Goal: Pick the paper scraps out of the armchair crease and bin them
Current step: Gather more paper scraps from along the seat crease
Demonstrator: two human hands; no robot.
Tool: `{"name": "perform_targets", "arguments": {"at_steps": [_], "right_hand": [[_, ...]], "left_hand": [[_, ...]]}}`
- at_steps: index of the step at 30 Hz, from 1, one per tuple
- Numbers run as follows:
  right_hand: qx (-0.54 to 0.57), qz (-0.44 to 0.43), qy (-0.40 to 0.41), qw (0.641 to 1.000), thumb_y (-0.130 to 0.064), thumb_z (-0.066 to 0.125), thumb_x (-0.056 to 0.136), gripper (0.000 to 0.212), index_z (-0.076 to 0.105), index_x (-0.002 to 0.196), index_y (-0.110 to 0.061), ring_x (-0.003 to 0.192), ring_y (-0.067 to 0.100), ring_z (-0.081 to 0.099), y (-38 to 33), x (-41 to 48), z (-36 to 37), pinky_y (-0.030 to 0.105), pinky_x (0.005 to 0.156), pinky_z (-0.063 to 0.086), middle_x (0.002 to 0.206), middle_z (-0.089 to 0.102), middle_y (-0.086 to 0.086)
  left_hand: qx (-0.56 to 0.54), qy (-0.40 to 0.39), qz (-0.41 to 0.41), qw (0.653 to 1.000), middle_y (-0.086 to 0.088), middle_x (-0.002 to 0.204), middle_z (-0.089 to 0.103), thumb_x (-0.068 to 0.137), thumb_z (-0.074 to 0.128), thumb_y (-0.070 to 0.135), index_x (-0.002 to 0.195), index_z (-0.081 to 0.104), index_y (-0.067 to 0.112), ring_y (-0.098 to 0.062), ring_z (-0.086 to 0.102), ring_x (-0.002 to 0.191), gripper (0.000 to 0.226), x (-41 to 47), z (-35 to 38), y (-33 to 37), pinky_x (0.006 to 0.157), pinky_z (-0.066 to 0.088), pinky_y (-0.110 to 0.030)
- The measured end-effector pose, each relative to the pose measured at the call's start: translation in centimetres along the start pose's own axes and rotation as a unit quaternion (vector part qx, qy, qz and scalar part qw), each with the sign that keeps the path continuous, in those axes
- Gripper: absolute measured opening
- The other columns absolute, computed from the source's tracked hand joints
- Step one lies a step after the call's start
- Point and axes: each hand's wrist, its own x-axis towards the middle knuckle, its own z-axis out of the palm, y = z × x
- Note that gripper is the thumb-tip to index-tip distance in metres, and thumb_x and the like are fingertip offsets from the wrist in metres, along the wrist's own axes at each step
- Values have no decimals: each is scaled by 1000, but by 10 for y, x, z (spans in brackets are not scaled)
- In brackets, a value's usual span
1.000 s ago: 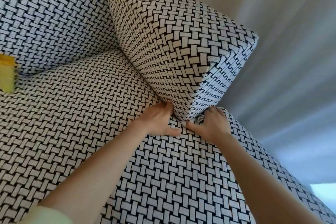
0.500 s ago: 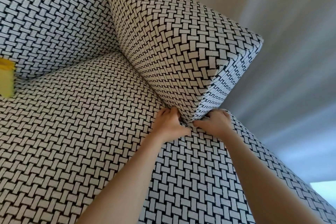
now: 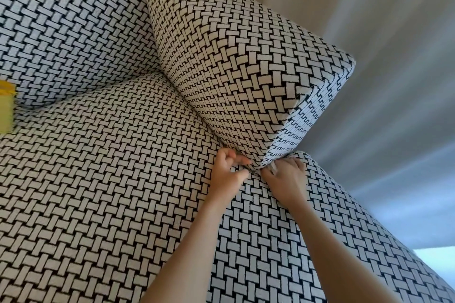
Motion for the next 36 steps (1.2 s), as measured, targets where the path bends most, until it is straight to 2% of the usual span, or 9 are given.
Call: {"name": "perform_targets", "arguments": {"at_steps": [5, 12, 16, 19, 21, 26, 28, 31, 36], "right_hand": [[138, 15, 57, 989, -42, 28, 82, 35, 30, 52, -24, 62, 20, 42, -14, -17, 8, 36, 70, 40, 51, 37, -8], [406, 85, 24, 910, -26, 42, 92, 20, 51, 76, -22, 65, 15, 50, -78, -65, 13, 32, 59, 43, 73, 55, 0], [258, 6, 24, 966, -49, 11, 80, 66, 54, 116, -14, 110, 17, 41, -101, -77, 13, 30, 95, 30, 117, 51, 0], [73, -28, -51, 996, -50, -5, 71, 84, 34, 137, -16, 132, 22, 21, -84, -70, 5, 37, 108, 16, 144, 27, 4], [-2, -64, -119, 991, -48, -1, 69, 82, 29, 139, -20, 135, 22, 19, -73, -61, -2, 43, 110, 13, 145, 22, 2], [161, -96, -153, 970, -43, 44, 79, 62, 36, 139, -27, 127, 14, 41, -41, -46, -30, 40, 108, 33, 140, 42, -6], [52, -73, -82, 993, -43, 37, 83, 55, 45, 133, -22, 125, 16, 44, -17, -34, -39, 36, 108, 33, 137, 48, -4], [-138, -59, -149, 977, -41, 26, 93, 54, 36, 139, -15, 138, 16, 26, 12, -8, -38, 39, 115, 17, 149, 31, 1], [-168, -48, -178, 968, -55, 8, 79, 71, 56, 119, -20, 127, 18, 36, 16, 24, -22, 43, 111, 20, 130, 52, 0]], "left_hand": [[-93, 28, -5, 995, -1, 96, 65, 77, 35, -20, 94, 45, 16, -13, 62, 96, 42, -5, -7, 3, 78, 44, -18], [-299, 15, -75, 951, 0, 121, 61, 94, 38, 24, 113, 53, 20, -16, 54, 115, 24, -29, -9, -2, 103, 37, -36], [-246, 20, -85, 965, -6, 123, 60, 74, 54, 44, 101, 63, 22, -17, 58, 111, 36, -39, -10, 0, 96, 44, -29], [-227, -34, -149, 962, -10, 115, 66, 78, 65, 27, 102, 65, 20, -22, 64, 104, 24, -44, -8, 3, 88, 51, -35], [-197, 10, -170, 966, -9, 107, 69, 81, 67, 15, 95, 67, 20, -21, 67, 96, 15, -41, -3, 5, 74, 55, -31], [-302, 101, -159, 934, -3, 83, 64, 88, 58, 12, 90, 64, 16, -13, 62, 67, 7, -26, -1, 13, 52, 52, -21], [-320, 113, -137, 931, -3, 75, 58, 90, 53, 8, 89, 62, 14, -7, 54, 50, 10, -21, -6, 12, 41, 45, -16], [-310, 102, -124, 937, -4, 76, 58, 89, 53, 7, 90, 63, 12, -7, 53, 50, 11, -18, -8, 9, 39, 43, -16], [-322, 81, -128, 935, -4, 78, 61, 88, 56, 10, 93, 64, 13, -7, 57, 52, 10, -16, -10, 4, 44, 44, -18]]}}
